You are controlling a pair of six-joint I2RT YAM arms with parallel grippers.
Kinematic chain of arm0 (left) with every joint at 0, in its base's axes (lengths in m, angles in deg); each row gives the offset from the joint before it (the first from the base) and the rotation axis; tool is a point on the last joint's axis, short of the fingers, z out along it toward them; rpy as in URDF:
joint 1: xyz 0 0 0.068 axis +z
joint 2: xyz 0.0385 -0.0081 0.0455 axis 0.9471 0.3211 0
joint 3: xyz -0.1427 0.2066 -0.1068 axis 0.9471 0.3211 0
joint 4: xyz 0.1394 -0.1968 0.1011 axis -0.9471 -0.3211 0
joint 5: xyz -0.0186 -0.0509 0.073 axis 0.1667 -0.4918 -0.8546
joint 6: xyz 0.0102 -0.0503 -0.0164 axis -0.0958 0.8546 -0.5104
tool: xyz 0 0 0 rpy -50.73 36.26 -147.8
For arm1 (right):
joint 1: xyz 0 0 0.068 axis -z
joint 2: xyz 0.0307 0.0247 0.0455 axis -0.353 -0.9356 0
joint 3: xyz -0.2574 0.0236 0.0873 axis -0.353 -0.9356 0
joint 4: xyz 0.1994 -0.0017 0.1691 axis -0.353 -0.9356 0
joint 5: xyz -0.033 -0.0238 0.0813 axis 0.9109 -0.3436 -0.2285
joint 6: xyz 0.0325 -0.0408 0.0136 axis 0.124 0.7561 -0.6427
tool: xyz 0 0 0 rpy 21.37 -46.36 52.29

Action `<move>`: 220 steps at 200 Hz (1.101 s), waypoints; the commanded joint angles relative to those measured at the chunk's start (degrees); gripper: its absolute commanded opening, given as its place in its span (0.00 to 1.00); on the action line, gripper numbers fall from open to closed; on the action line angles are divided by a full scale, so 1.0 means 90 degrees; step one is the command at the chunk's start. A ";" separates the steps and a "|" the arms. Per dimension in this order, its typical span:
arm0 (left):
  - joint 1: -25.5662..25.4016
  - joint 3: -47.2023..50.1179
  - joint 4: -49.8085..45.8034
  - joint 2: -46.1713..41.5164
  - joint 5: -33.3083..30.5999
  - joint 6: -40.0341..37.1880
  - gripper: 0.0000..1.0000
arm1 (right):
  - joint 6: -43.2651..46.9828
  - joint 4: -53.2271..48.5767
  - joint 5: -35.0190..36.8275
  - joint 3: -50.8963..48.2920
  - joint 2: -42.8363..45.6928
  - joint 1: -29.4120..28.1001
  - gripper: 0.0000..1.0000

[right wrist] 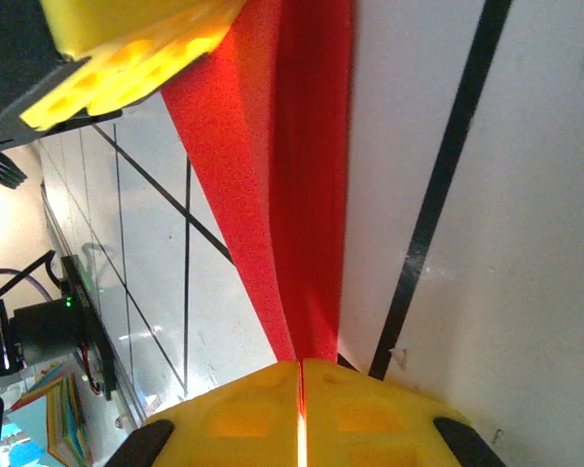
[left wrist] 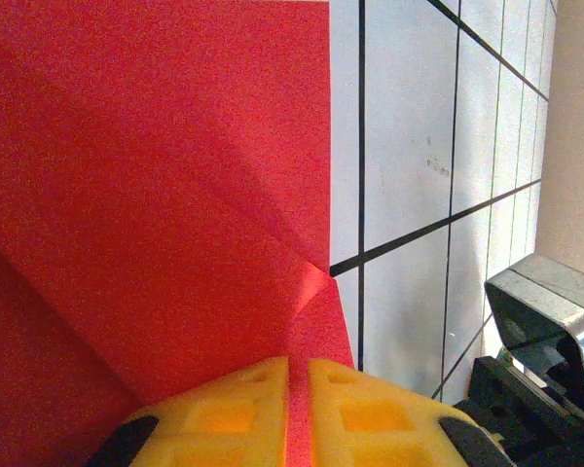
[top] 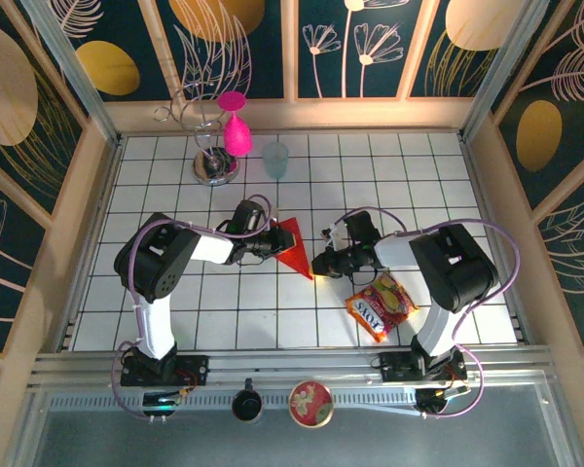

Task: Fold a paper plane with a square sheet of paper (pick it up from the middle)
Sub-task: Fourth fold the wing at the center of the table.

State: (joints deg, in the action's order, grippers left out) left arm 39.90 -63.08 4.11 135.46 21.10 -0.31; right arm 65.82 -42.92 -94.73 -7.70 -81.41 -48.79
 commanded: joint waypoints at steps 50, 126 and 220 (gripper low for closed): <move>0.0040 -0.0042 -0.0203 0.0128 0.0008 -0.0141 0.14 | 0.0025 -0.0606 0.0575 0.0166 0.0467 -0.0055 0.22; 0.0047 -0.0033 -0.0192 0.0118 0.0031 -0.0144 0.14 | -0.0061 -0.0783 0.1030 0.0811 0.0797 -0.0323 0.17; 0.0050 -0.0022 -0.0237 0.0135 0.0022 -0.0131 0.14 | -0.0225 -0.0591 0.1141 0.1007 -0.0055 -0.0693 0.14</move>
State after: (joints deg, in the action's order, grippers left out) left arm 39.90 -63.08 4.07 135.46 21.10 -0.34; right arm 64.68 -48.36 -85.60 1.13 -81.15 -54.54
